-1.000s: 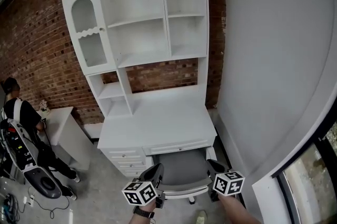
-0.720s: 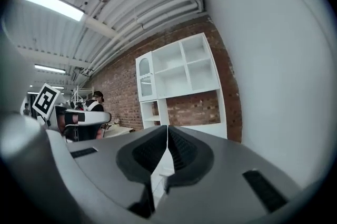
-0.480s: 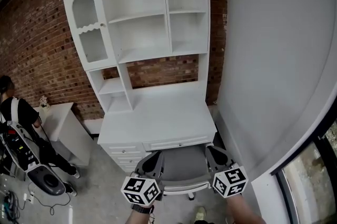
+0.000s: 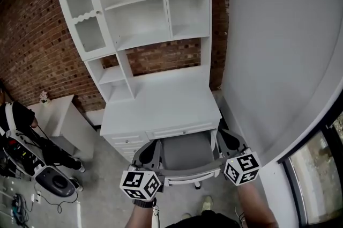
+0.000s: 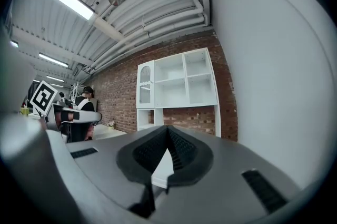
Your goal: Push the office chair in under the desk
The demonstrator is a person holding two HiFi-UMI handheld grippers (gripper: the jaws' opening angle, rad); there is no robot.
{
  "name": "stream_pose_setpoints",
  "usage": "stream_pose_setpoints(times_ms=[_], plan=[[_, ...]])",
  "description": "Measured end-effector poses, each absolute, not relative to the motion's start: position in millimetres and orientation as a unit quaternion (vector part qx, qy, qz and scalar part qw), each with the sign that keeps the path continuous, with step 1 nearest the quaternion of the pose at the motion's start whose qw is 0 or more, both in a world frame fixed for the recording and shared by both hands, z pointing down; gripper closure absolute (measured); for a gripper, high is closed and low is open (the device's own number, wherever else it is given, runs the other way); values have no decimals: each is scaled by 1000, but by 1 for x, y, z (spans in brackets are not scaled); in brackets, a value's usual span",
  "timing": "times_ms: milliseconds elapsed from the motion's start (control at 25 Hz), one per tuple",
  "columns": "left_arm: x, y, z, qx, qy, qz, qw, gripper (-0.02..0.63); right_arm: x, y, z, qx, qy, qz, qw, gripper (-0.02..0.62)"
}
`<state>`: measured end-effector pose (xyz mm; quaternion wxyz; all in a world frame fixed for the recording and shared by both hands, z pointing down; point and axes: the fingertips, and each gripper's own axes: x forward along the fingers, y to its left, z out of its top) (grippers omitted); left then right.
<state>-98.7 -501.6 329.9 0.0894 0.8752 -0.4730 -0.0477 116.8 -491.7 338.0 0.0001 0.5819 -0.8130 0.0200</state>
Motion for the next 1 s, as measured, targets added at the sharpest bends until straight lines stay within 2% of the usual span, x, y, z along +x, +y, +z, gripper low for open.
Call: stream_pose_setpoints(times_ms=[1000], plan=[[-88, -499, 343, 873, -478, -33, 89, 600, 117, -487, 359, 571, -820, 34, 8, 592]])
